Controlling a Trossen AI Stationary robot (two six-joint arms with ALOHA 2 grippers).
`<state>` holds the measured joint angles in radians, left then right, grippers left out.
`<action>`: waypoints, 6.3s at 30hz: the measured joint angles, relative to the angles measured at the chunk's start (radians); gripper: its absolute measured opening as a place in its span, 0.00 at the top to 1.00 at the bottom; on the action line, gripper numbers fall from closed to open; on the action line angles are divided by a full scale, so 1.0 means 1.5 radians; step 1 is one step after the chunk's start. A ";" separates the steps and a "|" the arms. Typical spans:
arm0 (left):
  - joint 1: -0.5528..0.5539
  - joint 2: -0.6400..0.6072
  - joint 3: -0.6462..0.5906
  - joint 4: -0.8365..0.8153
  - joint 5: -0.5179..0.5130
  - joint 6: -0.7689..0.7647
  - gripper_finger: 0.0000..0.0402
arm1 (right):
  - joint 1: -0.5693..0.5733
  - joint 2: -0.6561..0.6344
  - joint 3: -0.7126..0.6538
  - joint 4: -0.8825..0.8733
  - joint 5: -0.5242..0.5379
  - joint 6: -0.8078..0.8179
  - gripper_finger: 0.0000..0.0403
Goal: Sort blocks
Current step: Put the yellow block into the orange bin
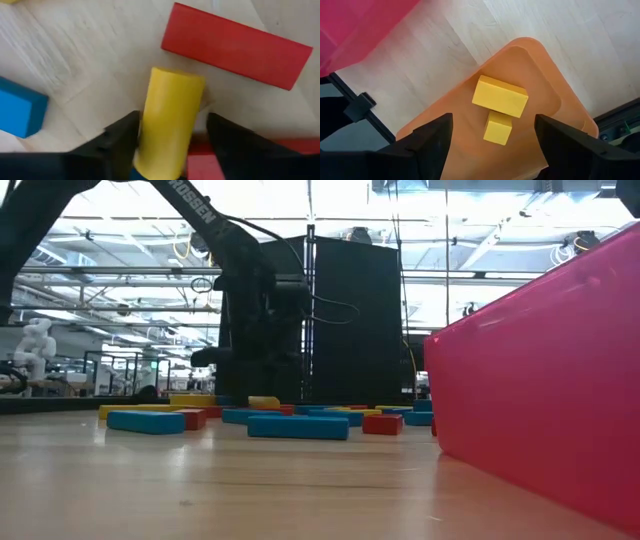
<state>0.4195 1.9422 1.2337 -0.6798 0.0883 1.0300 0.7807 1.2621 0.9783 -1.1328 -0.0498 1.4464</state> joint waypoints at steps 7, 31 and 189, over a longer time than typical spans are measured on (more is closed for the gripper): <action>0.000 0.002 0.008 0.006 -0.009 -0.062 0.67 | 0.000 0.000 0.000 0.000 0.002 0.001 0.31; -0.037 -0.257 0.097 0.401 0.035 -0.536 0.67 | -0.147 -0.017 0.215 -0.271 0.779 0.023 0.31; -0.113 -0.540 -0.274 0.006 -0.151 -0.782 0.26 | 0.261 0.043 -0.023 0.022 0.070 0.379 0.27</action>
<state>0.2493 1.1325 0.8234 -0.6705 -0.1379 -0.1436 1.1725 1.3262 0.9440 -1.1000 0.0551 2.0152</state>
